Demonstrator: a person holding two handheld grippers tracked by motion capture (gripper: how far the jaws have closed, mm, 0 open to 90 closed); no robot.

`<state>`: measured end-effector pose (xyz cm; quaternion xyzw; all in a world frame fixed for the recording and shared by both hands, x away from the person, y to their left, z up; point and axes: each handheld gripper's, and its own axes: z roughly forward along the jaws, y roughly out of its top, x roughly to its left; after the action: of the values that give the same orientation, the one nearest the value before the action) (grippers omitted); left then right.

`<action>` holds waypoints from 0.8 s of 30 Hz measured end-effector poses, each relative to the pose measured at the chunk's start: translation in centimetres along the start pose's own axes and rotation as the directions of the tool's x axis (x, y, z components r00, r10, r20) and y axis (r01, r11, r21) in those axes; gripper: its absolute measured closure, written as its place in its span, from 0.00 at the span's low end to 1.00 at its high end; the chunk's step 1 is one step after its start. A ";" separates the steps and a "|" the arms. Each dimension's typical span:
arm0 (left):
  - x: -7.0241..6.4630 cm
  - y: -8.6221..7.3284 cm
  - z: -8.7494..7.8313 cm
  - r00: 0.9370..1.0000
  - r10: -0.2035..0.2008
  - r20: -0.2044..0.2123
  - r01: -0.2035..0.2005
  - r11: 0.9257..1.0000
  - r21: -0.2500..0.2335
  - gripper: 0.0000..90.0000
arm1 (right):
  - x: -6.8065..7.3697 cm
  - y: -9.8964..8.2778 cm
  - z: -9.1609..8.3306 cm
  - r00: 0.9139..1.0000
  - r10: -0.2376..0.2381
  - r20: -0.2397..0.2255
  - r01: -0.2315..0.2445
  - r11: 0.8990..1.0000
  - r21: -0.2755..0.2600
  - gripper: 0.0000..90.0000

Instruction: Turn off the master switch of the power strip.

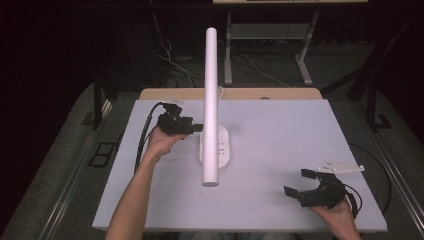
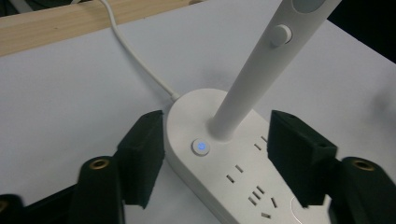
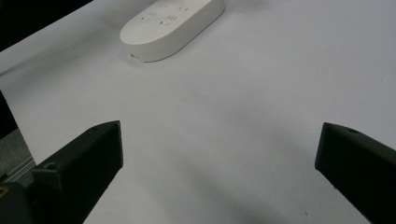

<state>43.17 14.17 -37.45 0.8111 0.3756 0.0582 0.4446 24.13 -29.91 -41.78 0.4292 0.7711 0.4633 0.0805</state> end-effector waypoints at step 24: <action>0.1 0.0 2.5 0.999 -0.041 0.033 0.040 0.999 0.037 0.89 | -0.2 0.0 -0.2 1.000 0.003 0.003 -0.003 1.000 -0.006 0.00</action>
<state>44.35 12.54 -38.94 0.8121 0.3852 0.0287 0.4374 24.15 -30.18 -41.76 0.4309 0.7691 0.4648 0.0824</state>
